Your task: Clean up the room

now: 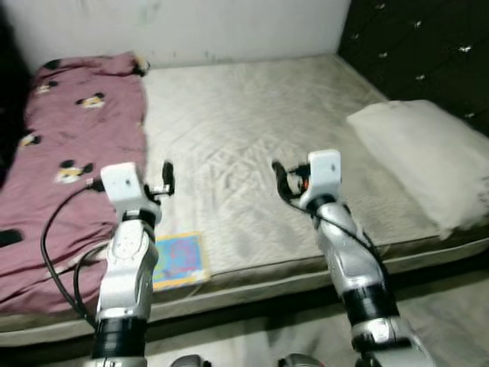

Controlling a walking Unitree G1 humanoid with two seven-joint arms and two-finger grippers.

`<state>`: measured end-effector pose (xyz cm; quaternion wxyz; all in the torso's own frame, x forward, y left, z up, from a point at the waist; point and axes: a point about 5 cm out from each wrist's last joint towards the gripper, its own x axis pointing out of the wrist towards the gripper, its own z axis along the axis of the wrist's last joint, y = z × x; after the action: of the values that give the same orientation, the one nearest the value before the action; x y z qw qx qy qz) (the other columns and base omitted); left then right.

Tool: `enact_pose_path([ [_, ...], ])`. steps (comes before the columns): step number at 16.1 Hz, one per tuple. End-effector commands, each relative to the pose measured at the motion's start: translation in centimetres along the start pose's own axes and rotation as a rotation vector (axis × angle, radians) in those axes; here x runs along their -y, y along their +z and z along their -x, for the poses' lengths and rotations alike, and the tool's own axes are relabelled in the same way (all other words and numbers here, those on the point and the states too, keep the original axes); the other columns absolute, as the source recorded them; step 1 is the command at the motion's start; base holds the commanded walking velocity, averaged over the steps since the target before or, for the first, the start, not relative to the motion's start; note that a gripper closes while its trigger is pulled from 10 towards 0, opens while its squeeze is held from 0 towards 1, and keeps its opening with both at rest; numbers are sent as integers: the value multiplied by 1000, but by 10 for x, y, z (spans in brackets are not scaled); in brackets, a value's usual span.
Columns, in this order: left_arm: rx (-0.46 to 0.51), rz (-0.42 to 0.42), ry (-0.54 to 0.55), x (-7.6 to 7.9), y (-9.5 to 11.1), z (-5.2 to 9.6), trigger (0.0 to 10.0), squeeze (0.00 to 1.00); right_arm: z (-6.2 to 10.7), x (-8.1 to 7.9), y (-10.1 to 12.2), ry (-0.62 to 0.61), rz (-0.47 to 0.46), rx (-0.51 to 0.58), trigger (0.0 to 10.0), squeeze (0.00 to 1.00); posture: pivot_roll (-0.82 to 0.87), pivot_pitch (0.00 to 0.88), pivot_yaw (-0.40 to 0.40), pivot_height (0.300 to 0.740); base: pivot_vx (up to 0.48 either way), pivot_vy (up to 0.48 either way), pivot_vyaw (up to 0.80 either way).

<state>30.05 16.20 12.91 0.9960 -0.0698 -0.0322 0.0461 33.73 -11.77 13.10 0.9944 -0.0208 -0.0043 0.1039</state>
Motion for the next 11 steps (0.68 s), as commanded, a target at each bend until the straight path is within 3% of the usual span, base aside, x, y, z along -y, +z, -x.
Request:
enact_pose_path([
  [1,29,2,-27,9,8,-3,10000,0,1,10,-5,-25,13,-19,10000,0,-70,0,19,740,0,465,0],
  [3,49,-16,-9,4,9,-4,10000,0,1,7,-4,-5,45,-16,10000,0,-78,0,18,740,0,0,0],
  [5,37,-4,-24,5,3,6,10000,0,6,3,-6,22,43,-16,10000,0,-68,0,8,740,0,0,291],
  [7,4,4,-38,6,-5,16,10000,0,14,3,-18,18,32,-44,10000,0,-56,0,12,740,253,0,606],
  [9,-18,-3,-46,5,-12,21,10000,0,19,2,-31,-3,19,-85,10000,0,-55,0,14,740,285,0,0],
  [11,-9,-6,-65,9,-12,17,10000,0,15,-3,-28,15,44,-74,10000,0,-47,0,-3,740,300,0,0],
])
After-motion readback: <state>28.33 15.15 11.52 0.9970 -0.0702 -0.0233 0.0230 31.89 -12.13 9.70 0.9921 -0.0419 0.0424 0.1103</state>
